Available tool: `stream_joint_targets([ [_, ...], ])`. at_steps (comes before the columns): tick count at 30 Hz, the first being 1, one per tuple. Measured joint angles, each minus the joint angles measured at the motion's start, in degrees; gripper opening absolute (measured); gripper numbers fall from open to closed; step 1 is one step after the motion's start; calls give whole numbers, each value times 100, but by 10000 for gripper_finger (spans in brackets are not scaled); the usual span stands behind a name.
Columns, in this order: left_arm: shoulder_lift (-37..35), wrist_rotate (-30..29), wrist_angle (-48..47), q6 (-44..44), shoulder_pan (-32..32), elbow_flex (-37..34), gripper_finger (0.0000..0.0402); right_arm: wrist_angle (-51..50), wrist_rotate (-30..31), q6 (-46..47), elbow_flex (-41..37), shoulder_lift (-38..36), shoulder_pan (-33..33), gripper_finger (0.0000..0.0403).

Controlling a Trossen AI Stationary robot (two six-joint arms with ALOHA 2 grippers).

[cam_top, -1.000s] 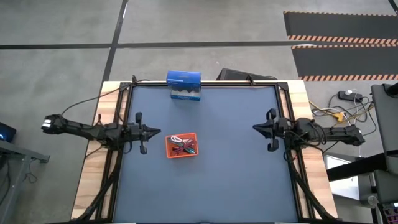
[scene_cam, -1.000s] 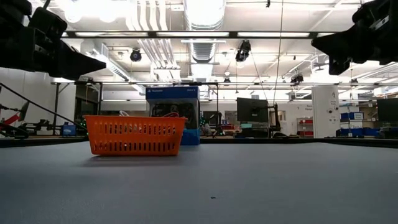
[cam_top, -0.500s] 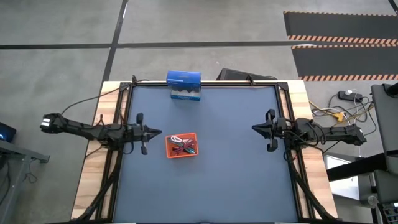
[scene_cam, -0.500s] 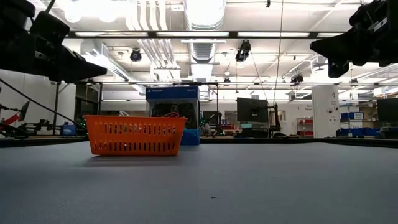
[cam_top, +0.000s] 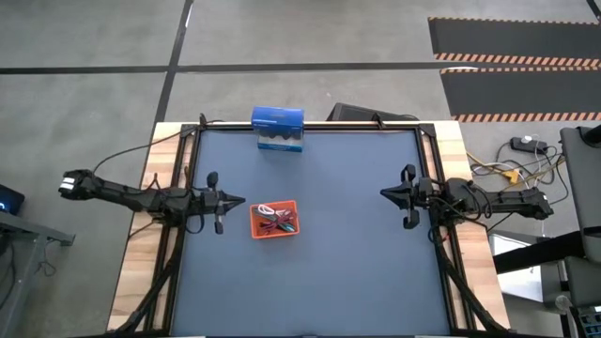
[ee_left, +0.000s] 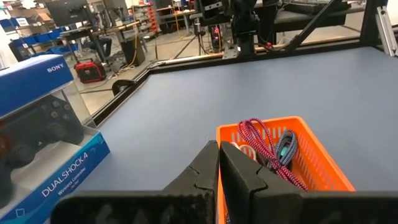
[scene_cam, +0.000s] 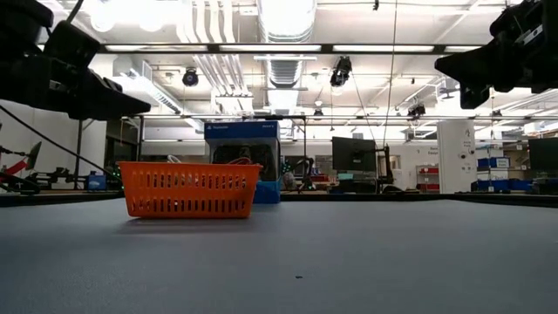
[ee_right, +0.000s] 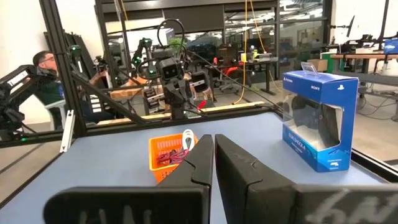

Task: Pick and place USB-C Cables
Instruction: Return to Home Position

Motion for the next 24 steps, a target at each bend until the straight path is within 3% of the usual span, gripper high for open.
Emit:
stream_joint_targets([
  [24,404,-1,0,1,0,2,0,-1,0,-2,-2,2,0,9],
])
